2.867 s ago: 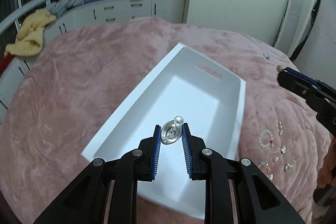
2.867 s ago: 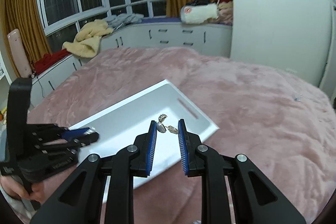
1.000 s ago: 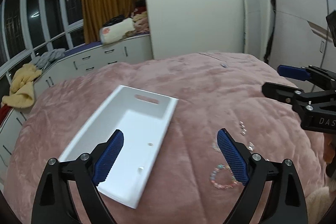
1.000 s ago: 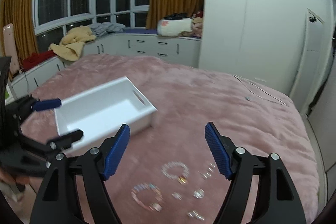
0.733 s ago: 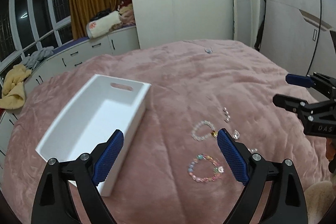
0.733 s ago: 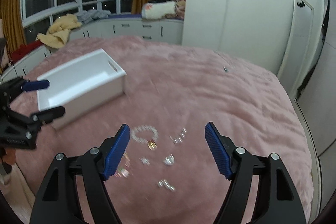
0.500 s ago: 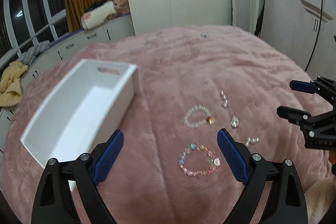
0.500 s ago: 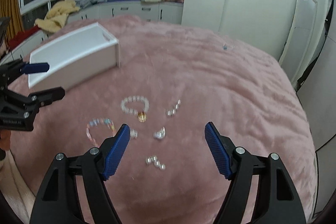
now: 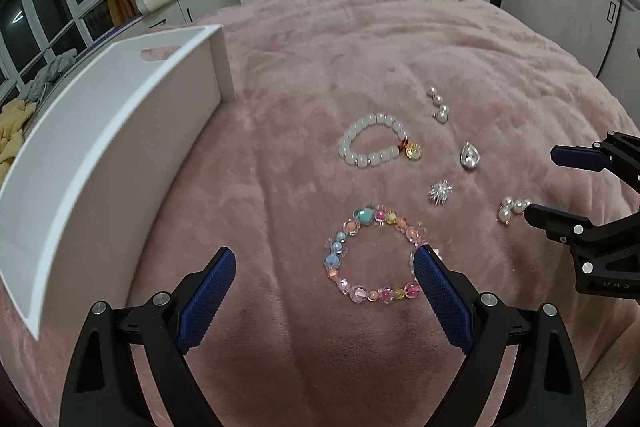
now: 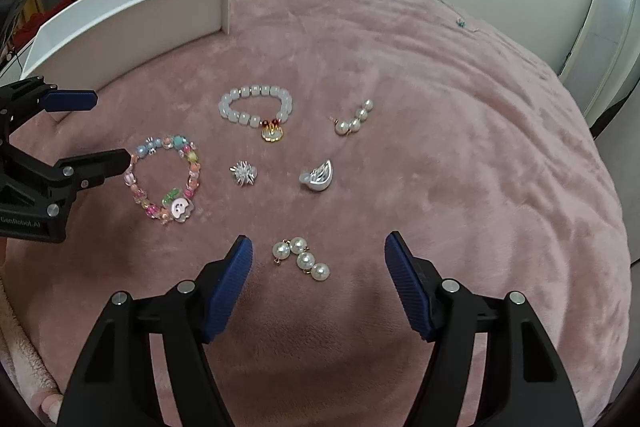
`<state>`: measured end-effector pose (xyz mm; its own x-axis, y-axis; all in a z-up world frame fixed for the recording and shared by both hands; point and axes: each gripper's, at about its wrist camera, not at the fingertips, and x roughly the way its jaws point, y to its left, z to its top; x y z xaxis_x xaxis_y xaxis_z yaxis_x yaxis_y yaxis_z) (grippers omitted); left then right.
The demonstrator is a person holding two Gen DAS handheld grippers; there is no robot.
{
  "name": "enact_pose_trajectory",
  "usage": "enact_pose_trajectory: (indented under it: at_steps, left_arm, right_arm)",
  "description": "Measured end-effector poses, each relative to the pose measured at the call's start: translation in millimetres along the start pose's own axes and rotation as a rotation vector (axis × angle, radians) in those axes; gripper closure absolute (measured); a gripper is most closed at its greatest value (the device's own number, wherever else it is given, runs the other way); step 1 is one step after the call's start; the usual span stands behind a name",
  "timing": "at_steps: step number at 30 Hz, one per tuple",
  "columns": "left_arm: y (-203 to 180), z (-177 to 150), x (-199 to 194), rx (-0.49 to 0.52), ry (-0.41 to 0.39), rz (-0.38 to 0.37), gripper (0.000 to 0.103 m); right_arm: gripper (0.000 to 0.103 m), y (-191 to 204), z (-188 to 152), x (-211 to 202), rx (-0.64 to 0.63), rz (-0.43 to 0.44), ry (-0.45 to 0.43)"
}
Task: Organize jewelry
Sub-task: 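Move both grippers back toward the remaining jewelry on the bed, then grasp the colorful bead bracelet with the left gripper while the right grasps pearl earrings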
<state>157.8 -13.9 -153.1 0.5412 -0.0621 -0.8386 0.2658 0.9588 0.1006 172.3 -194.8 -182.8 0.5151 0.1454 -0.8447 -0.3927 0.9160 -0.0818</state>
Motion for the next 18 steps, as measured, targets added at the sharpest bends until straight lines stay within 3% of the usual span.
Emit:
enact_pose_trajectory:
  at_steps: [4, 7, 10, 12, 16, 18]
  left_arm:
    - [-2, -3, 13, 0.007, 0.026, -0.011, 0.013]
    - [-5, -4, 21, 0.020, 0.046, -0.013, 0.019]
    - [-6, -7, 29, 0.021, 0.071, -0.026, 0.034]
    - [-6, -9, 35, 0.016, 0.091, -0.027, 0.051]
    - [-6, -11, 42, 0.008, 0.106, -0.032, 0.056]
    - [-6, -12, 41, 0.016, 0.109, -0.029, 0.062]
  right_arm:
    - [0.037, 1, -2, 13, 0.001, 0.001, 0.026]
    - [0.041, 4, -5, 22, -0.008, 0.001, 0.050]
    - [0.043, 7, -8, 29, -0.019, -0.005, 0.076]
    - [0.047, 8, -9, 33, -0.026, -0.005, 0.088]
    - [0.052, 9, -10, 36, -0.028, 0.003, 0.093]
    - [0.061, 8, -11, 37, -0.022, 0.012, 0.091]
